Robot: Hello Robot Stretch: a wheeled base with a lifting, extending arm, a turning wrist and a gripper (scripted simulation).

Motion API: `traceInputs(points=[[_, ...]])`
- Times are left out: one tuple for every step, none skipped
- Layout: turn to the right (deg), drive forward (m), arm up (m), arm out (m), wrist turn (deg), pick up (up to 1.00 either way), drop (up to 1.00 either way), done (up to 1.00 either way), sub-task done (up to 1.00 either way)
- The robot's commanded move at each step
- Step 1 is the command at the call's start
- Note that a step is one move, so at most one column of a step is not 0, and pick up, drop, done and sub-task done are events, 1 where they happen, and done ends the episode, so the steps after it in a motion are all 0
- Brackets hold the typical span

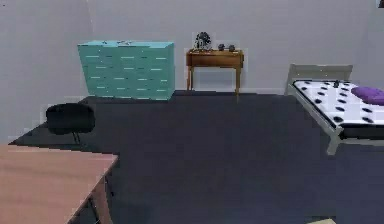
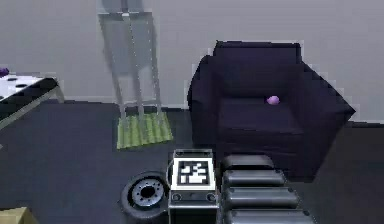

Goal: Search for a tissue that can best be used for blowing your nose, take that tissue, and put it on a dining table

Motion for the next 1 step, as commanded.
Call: traceInputs(points=[[-45.0, 0.00, 0.00, 0.00, 0.0, 0.00, 0.00, 0.00, 0.00]])
